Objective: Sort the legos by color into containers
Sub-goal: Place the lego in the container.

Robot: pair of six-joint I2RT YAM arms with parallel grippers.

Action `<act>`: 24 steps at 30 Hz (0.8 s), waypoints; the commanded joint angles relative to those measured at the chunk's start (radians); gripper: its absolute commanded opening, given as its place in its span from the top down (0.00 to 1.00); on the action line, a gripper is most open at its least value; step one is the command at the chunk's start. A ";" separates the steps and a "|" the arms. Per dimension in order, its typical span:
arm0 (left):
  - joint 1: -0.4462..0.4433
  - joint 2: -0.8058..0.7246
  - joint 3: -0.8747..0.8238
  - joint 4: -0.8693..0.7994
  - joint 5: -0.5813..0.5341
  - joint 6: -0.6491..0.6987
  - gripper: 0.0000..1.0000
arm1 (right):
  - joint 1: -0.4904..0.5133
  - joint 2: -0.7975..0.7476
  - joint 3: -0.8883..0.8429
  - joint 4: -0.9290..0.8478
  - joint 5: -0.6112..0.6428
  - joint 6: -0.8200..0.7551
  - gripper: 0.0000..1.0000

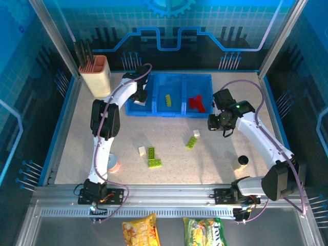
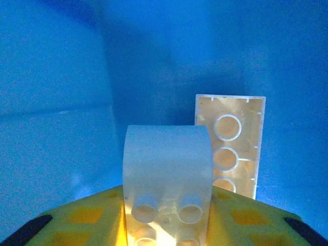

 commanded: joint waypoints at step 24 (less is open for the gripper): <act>0.013 -0.263 -0.179 0.019 0.197 -0.083 0.56 | 0.064 0.030 0.050 -0.012 0.017 0.024 0.62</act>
